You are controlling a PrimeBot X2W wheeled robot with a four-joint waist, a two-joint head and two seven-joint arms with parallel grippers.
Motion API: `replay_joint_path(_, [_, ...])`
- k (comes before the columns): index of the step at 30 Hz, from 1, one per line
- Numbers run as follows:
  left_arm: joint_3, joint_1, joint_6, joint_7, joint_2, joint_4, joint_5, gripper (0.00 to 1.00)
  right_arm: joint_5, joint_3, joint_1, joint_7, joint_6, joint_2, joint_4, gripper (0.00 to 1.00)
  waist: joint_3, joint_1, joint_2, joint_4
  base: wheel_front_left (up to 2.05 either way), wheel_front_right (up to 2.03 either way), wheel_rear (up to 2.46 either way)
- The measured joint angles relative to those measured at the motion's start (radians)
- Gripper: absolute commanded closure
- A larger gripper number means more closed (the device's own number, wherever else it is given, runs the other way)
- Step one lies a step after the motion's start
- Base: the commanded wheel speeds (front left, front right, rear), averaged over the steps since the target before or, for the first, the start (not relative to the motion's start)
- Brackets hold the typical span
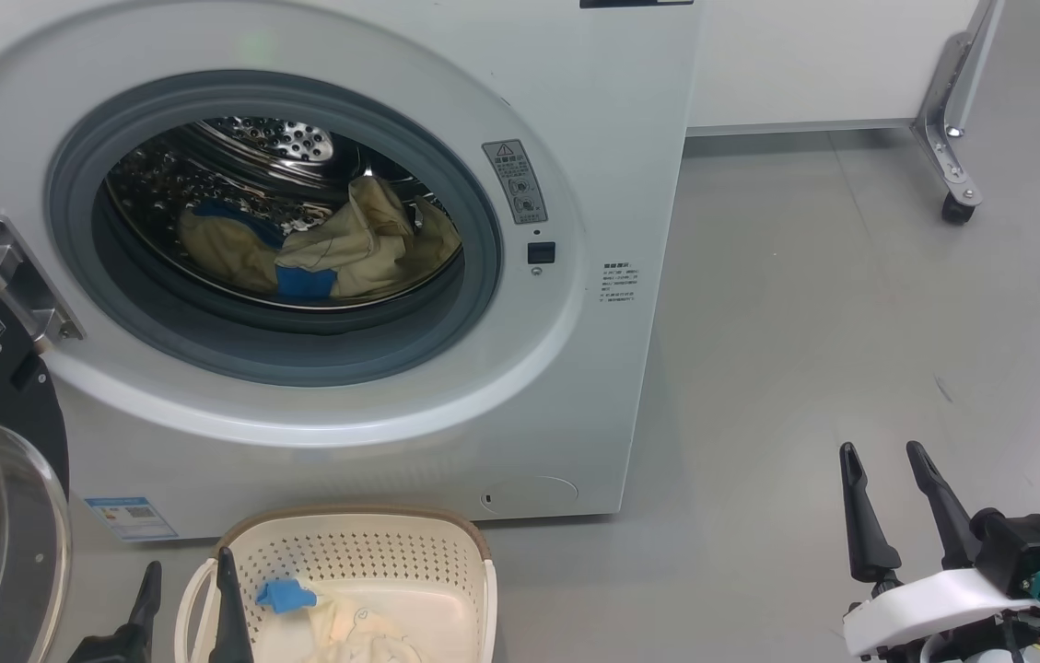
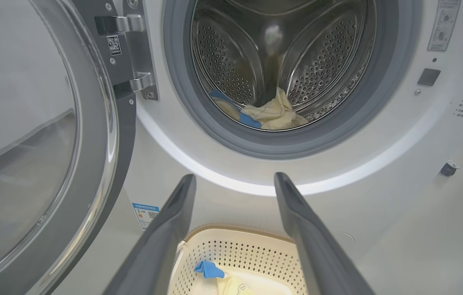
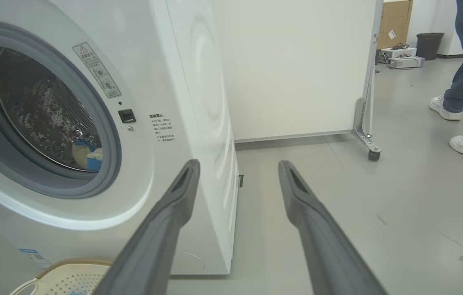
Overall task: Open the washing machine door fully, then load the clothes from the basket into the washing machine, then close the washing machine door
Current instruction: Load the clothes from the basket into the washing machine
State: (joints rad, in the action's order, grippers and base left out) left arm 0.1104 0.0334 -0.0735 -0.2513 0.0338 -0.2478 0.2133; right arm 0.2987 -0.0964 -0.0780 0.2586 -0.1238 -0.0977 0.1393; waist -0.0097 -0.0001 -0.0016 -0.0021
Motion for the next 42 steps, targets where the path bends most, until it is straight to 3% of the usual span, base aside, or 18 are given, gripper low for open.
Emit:
replay_joint_path(22, [0.028, 0.04, -0.009, 0.0, 0.001, 0.057, 0.008, 0.0, 0.0, -0.01, -0.013, 0.0, 0.0, 0.004, -0.016, 0.0, 0.026, 0.0, 0.0, -0.007, 0.0, 0.0, 0.0])
replay_joint_path(31, [0.032, 0.036, 0.011, 0.001, 0.001, 0.03, 0.042, 0.0, 0.0, -0.015, 0.004, 0.0, 0.0, 0.015, -0.037, 0.0, 0.093, 0.0, 0.0, -0.033, 0.0, 0.0, 0.0])
replay_joint_path(42, [0.028, -0.049, 0.024, 0.084, 0.017, -0.03, 0.074, 0.0, 0.0, -0.022, 0.081, 0.0, 0.0, 0.027, -0.062, 0.0, 0.217, 0.0001, 0.0, -0.078, 0.0, 0.0, 0.0])
